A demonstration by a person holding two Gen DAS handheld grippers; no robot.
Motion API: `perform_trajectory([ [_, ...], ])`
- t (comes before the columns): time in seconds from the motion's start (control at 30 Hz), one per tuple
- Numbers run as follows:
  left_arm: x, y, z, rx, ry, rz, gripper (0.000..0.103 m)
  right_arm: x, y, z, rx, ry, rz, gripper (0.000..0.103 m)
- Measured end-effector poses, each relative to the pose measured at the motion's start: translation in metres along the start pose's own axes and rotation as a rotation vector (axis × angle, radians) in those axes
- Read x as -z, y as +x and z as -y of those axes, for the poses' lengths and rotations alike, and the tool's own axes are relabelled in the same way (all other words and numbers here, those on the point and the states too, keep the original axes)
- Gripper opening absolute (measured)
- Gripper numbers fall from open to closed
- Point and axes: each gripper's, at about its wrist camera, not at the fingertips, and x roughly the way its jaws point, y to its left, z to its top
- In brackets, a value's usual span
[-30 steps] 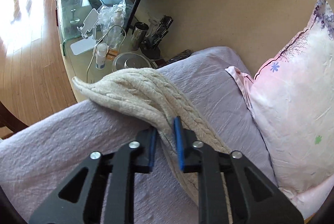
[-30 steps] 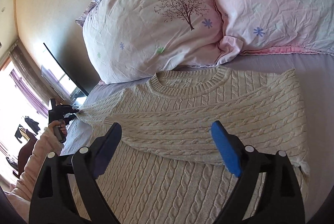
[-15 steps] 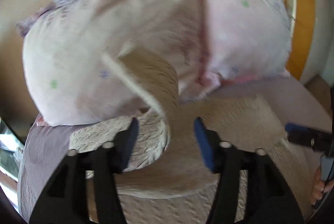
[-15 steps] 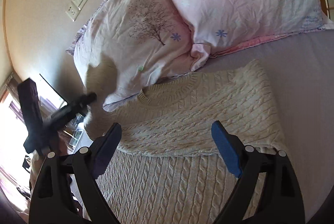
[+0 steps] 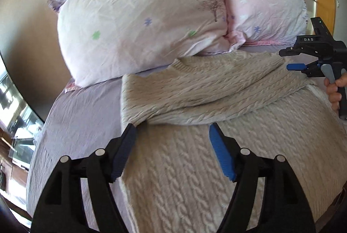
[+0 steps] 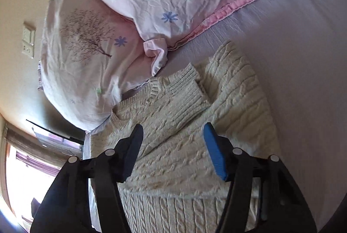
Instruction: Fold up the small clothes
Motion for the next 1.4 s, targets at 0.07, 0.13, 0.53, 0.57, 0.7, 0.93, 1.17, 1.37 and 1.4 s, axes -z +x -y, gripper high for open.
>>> perform_trajectory([
  [0.07,0.011,-0.004,-0.019,-0.016,-0.055,-0.015,0.075,-0.009,0.017,0.0,0.04,0.018,0.018,0.049],
  [0.13,0.022,-0.008,-0.038,-0.041,-0.104,-0.03,0.075,-0.014,0.02,-0.004,0.052,-0.002,0.06,0.008],
  [0.53,0.066,-0.02,-0.066,-0.011,-0.174,-0.086,0.083,0.058,-0.082,0.016,0.137,-0.082,0.122,0.024],
  [0.57,0.071,-0.022,-0.066,-0.004,-0.172,-0.092,0.085,0.067,-0.093,0.018,0.149,-0.099,0.124,0.047],
  [0.7,0.09,-0.025,-0.063,0.042,-0.177,-0.123,0.085,0.111,-0.136,0.026,0.196,-0.189,0.11,0.068],
  [0.93,0.13,-0.039,-0.042,0.138,-0.176,-0.152,0.067,0.174,-0.159,0.06,0.142,-0.174,-0.037,0.044],
  [1.17,0.151,-0.068,-0.025,0.178,-0.162,-0.144,0.034,0.226,-0.164,0.065,-0.112,-0.188,-0.185,0.008],
  [1.37,0.136,-0.066,-0.027,0.28,-0.187,-0.173,0.01,0.197,-0.183,0.053,-0.331,-0.153,-0.041,0.008],
  [1.4,0.127,-0.065,-0.034,0.316,-0.211,-0.17,0.01,0.184,-0.187,0.051,-0.363,-0.139,-0.006,0.008],
])
